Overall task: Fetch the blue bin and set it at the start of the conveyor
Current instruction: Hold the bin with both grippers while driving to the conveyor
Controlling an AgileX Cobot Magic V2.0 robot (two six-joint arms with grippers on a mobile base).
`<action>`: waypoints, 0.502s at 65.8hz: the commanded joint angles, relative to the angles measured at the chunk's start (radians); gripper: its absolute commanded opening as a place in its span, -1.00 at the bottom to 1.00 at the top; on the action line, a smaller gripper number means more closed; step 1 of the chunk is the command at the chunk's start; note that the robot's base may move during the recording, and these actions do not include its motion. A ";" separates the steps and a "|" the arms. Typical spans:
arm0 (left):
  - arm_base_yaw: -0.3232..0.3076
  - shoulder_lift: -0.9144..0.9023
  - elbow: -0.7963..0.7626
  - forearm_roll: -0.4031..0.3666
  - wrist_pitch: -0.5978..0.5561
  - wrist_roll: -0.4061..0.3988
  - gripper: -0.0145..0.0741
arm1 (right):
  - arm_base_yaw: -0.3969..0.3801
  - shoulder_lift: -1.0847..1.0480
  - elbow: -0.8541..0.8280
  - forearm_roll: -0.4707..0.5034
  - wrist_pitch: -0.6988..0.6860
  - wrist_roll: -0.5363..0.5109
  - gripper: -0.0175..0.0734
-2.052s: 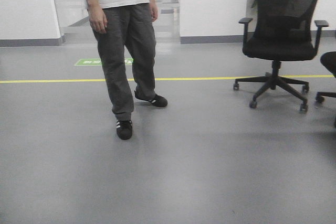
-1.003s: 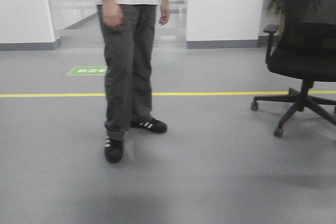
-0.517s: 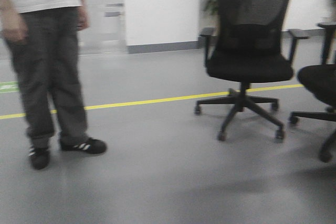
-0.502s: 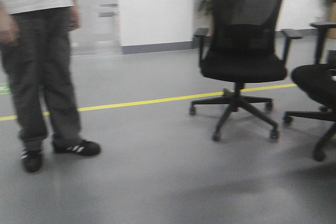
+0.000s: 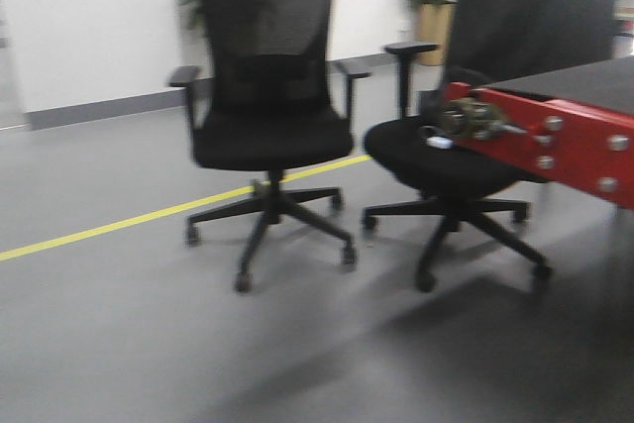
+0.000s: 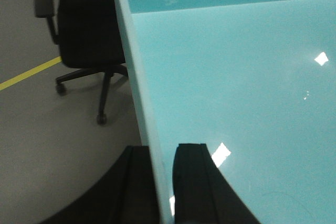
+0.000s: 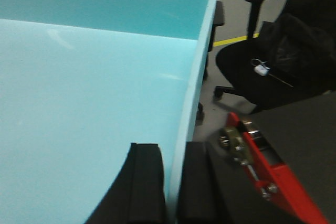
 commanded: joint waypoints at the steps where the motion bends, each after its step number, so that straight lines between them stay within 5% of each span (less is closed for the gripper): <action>1: -0.020 -0.010 -0.011 -0.094 -0.128 0.015 -0.92 | 0.020 -0.010 -0.014 0.085 -0.072 -0.020 -0.95; 33: -0.020 -0.010 -0.011 -0.094 -0.128 0.015 -0.92 | 0.020 -0.010 -0.014 0.085 -0.072 -0.020 -0.95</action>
